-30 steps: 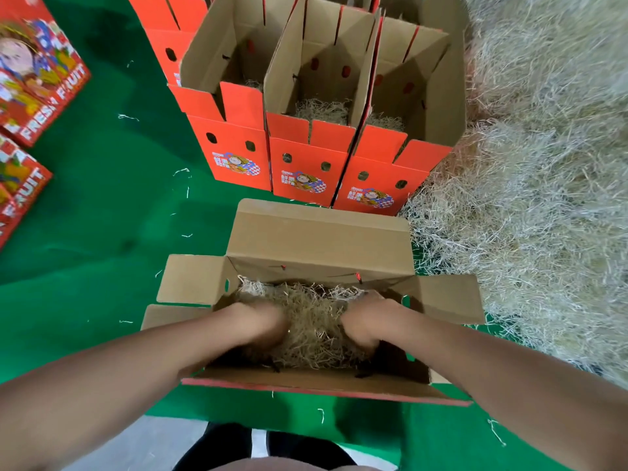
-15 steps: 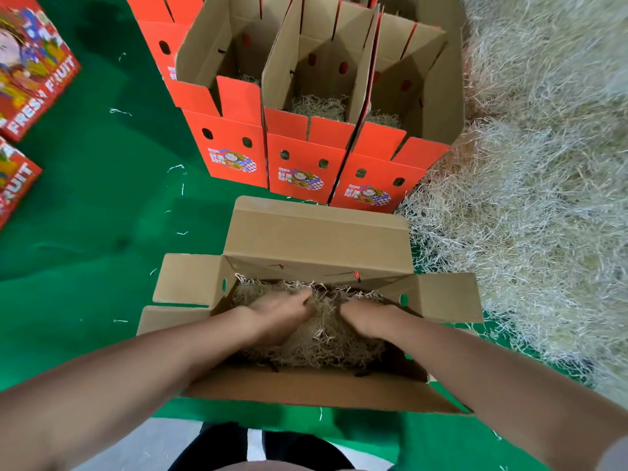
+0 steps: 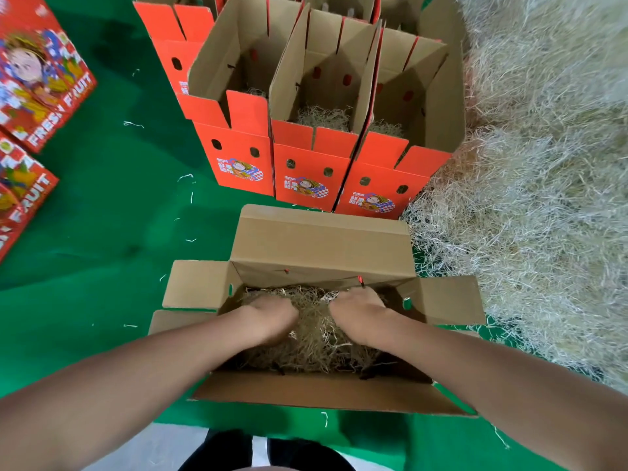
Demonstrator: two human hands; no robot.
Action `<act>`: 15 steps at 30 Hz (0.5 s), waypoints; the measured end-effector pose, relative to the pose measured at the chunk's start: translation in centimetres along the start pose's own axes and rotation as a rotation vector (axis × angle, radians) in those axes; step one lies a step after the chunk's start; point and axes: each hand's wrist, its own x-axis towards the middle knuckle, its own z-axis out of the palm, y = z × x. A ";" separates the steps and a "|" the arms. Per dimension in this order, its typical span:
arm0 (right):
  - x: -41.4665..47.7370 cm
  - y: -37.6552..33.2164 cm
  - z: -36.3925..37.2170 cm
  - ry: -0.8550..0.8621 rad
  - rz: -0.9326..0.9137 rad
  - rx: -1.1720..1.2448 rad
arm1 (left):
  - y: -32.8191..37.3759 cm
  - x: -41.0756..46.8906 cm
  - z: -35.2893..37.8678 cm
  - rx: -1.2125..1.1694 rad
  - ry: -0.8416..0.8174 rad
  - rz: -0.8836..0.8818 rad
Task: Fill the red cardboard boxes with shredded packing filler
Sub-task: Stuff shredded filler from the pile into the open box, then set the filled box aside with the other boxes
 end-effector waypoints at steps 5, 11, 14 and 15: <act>-0.4 -0.5 2.8 -0.251 0.020 0.279 | 0.2 1.4 2.0 0.123 -0.329 0.118; -1.8 -0.4 2.5 -0.303 -0.013 0.148 | -0.8 1.9 3.9 -0.128 -0.080 -0.043; -2.7 -0.3 2.4 -0.399 -0.114 -0.050 | -0.4 1.7 2.3 -0.119 0.156 -0.049; -2.9 -0.1 2.3 -0.427 -0.119 -0.085 | -0.5 1.5 1.9 -0.073 0.085 -0.041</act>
